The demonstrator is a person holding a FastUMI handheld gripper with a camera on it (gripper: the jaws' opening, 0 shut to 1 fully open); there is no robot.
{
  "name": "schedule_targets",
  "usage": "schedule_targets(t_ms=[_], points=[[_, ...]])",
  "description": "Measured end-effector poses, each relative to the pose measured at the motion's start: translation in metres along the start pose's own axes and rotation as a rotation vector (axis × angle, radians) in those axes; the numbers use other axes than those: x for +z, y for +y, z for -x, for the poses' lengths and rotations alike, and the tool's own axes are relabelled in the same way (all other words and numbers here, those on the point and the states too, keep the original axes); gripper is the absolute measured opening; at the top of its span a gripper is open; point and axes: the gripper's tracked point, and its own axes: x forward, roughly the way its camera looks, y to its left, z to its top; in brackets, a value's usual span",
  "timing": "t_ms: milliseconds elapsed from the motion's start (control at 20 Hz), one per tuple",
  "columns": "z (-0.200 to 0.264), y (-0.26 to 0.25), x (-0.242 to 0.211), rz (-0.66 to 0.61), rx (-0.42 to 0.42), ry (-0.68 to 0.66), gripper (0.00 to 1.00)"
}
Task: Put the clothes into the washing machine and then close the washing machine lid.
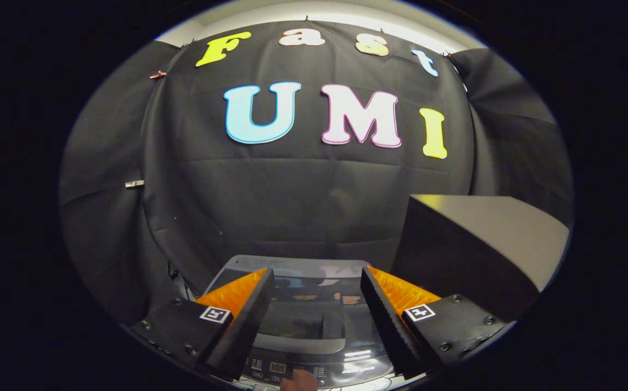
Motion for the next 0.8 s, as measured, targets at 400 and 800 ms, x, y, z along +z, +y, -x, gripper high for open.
schedule_targets(t_ms=[400,800], points=[[0.08,-0.026,0.067,-0.061,-0.001,-0.133,1.0],[0.164,-0.072,0.098,-0.018,-0.013,-0.212,1.0]])
